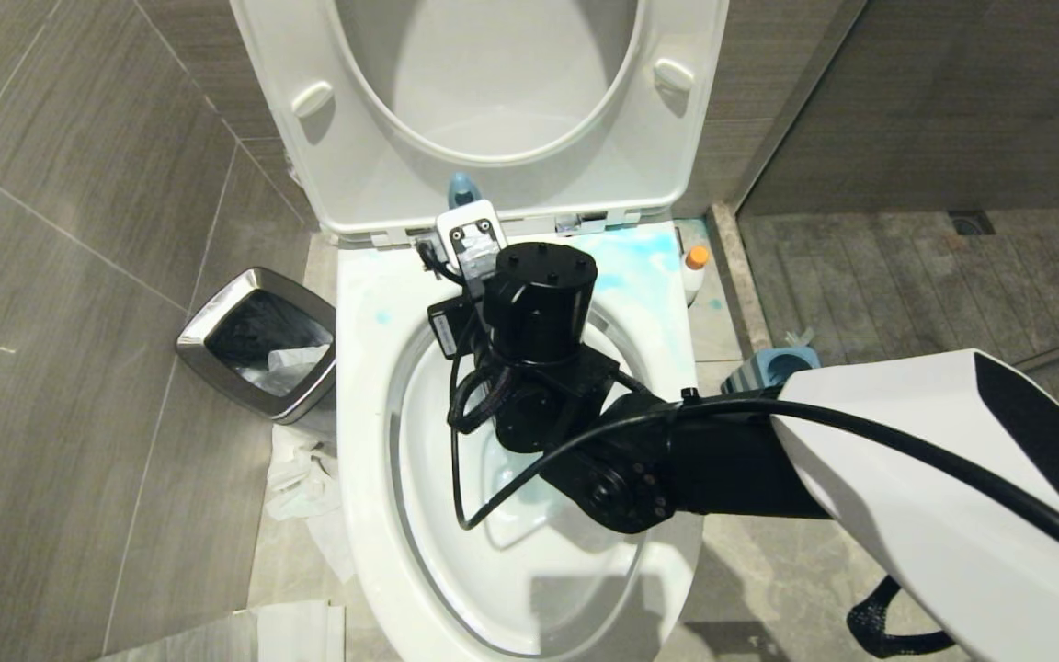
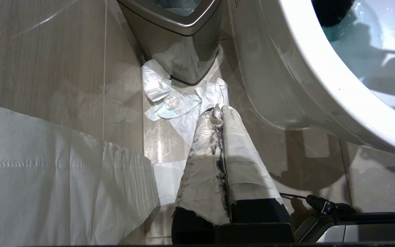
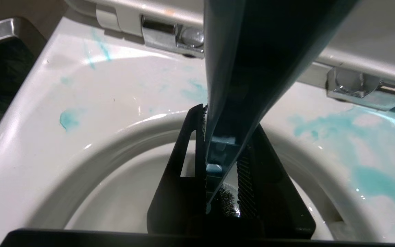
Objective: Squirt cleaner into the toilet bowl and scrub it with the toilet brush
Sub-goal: Scrub the toilet bowl
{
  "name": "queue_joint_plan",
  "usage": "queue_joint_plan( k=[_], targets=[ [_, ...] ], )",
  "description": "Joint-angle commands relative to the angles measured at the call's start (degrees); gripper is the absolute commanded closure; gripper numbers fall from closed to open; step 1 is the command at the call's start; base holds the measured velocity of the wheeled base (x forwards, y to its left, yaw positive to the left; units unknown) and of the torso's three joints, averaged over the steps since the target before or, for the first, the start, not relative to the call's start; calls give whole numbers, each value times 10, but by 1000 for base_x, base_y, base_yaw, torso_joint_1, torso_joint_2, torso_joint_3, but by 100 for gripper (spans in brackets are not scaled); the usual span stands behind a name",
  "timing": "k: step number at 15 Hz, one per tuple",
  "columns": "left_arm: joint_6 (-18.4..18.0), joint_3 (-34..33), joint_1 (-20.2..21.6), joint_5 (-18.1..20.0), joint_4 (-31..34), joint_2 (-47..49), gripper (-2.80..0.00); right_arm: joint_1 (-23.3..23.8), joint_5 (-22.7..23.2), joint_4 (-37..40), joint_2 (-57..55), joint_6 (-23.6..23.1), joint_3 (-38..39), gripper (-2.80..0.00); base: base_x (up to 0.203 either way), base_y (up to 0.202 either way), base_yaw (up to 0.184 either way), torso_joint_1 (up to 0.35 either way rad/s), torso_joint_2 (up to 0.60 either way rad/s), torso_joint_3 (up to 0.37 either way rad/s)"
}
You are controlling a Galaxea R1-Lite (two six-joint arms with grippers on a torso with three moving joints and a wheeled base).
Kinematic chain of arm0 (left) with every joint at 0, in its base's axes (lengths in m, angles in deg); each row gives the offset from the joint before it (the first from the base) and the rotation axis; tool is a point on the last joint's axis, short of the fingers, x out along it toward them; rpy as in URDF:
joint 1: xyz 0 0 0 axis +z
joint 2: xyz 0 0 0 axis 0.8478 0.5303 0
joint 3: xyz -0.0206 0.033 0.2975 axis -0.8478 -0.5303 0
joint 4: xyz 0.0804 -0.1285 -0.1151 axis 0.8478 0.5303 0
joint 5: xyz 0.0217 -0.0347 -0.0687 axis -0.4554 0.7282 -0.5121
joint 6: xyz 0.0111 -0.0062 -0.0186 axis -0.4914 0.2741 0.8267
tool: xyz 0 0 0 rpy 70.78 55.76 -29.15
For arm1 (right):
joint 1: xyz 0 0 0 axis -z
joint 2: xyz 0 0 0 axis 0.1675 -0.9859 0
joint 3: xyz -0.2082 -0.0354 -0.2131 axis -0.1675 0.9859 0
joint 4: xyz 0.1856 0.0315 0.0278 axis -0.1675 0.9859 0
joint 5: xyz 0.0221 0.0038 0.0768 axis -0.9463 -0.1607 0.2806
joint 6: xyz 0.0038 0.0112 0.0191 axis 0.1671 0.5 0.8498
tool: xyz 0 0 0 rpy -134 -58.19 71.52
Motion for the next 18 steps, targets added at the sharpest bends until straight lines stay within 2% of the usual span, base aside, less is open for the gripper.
queue_joint_plan(
  k=[1, 7, 13, 18],
  targets=[
    [0, 0, 0, 0, 0, 1, 0, 3, -3, -10, -39, 2, -1, 0, 0, 0, 0, 0, 0, 0],
    [0, 0, 0, 0, 0, 1, 0, 18, -4, -66, -70, 3, 55, 0, 0, 0, 0, 0, 0, 0],
    [0, 0, 0, 0, 0, 1, 0, 16, -5, -62, 11, -4, 65, 0, 0, 0, 0, 0, 0, 0],
    [0, 0, 0, 0, 0, 1, 0, 10, -6, -74, 67, 6, 172, 0, 0, 0, 0, 0, 0, 0]
  ],
)
